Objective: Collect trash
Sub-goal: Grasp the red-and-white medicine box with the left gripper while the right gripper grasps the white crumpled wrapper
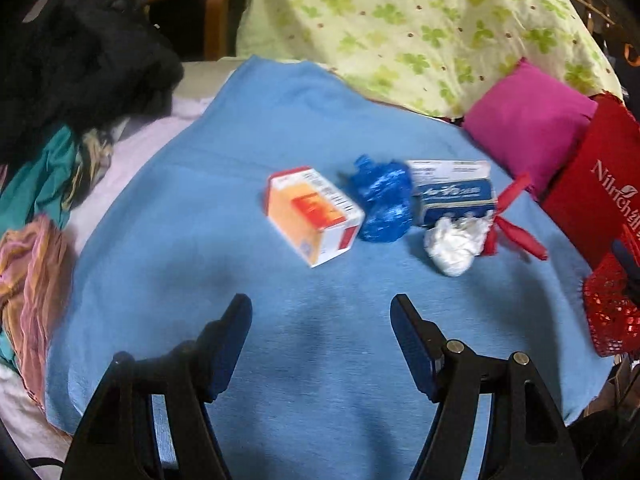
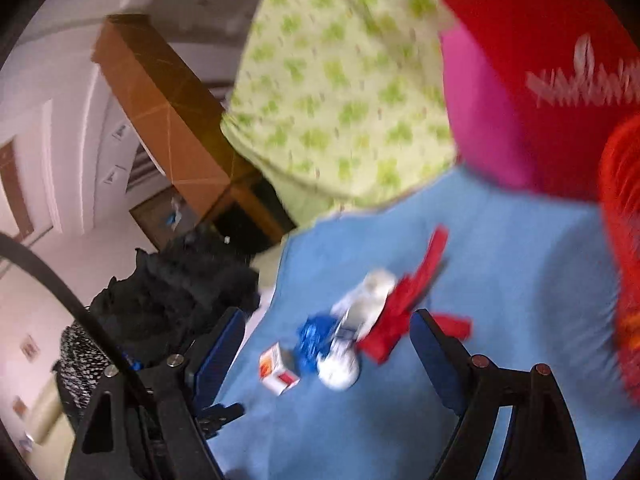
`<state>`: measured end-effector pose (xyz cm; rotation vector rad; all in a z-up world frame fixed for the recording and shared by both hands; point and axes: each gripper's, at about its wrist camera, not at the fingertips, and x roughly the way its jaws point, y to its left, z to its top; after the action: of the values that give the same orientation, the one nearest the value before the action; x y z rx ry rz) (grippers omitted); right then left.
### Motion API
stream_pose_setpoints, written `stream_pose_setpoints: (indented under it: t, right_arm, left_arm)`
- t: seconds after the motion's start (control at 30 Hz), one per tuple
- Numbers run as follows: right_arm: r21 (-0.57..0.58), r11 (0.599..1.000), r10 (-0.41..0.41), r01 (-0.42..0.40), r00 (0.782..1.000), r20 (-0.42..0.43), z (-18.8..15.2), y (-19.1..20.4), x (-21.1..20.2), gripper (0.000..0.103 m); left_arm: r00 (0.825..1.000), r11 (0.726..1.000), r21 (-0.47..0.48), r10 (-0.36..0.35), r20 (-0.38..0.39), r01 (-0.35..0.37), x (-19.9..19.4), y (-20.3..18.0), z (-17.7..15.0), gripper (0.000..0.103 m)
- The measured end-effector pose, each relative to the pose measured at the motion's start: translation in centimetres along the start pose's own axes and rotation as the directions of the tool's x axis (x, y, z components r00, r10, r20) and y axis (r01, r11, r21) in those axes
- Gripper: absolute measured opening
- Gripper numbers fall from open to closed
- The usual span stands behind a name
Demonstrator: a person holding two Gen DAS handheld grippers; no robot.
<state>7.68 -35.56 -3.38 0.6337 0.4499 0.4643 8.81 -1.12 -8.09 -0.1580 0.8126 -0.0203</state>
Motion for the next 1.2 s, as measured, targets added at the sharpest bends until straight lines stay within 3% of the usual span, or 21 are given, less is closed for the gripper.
stream_pose_setpoints:
  t: [0.23, 0.33, 0.5, 0.67, 0.83, 0.93, 1.0, 1.07, 1.2]
  right_arm:
    - [0.142, 0.990, 0.027, -0.005, 0.987, -0.156, -2.0, -1.9, 5.5, 0.087]
    - [0.182, 0.983, 0.039, 0.001, 0.975, -0.217, -2.5, -2.3, 8.0, 0.087]
    - [0.220, 0.975, 0.070, 0.002, 0.946, -0.317, -3.8, -2.3, 12.7, 0.087]
    - [0.249, 0.968, 0.064, 0.031, 0.928, -0.367, -5.0, -2.3, 15.8, 0.087]
    - [0.259, 0.963, 0.032, 0.075, 0.923, -0.384, -5.7, -2.8, 17.7, 0.083]
    - [0.238, 0.967, 0.016, 0.094, 0.906, -0.423, -6.2, -2.8, 19.3, 0.069]
    - [0.215, 0.971, 0.002, 0.107, 0.892, -0.452, -6.8, -2.8, 20.4, 0.049]
    - [0.205, 0.973, 0.004, 0.102, 0.888, -0.460, -6.9, -2.7, 21.0, 0.037]
    - [0.210, 0.973, 0.006, 0.094, 0.902, -0.433, -6.4, -2.6, 20.0, 0.031]
  left_arm:
    - [1.000, 1.000, 0.009, 0.012, 0.020, -0.012, 2.0, 1.2, -1.8, 0.072]
    - [1.000, 1.000, -0.007, -0.001, -0.004, 0.001, 2.8, 1.5, -2.0, 0.072]
    - [0.999, 0.999, -0.042, -0.021, 0.031, 0.022, 2.6, 2.3, -1.6, 0.072]
    - [0.999, 0.999, -0.035, -0.025, 0.043, 0.026, 2.4, 2.3, -0.7, 0.072]
    - [0.997, 0.999, -0.026, -0.043, 0.058, 0.044, 2.1, 1.7, 2.5, 0.072]
    - [0.997, 0.997, -0.036, -0.063, 0.052, 0.065, 2.2, 1.4, 4.5, 0.075]
    - [0.998, 0.998, -0.034, -0.045, 0.050, 0.047, 2.5, 1.2, 5.9, 0.075]
    - [0.999, 0.999, -0.027, -0.039, 0.028, 0.040, 3.0, 0.9, 6.9, 0.077]
    - [1.000, 0.999, -0.048, -0.017, -0.023, 0.016, 4.6, 0.5, 8.3, 0.077]
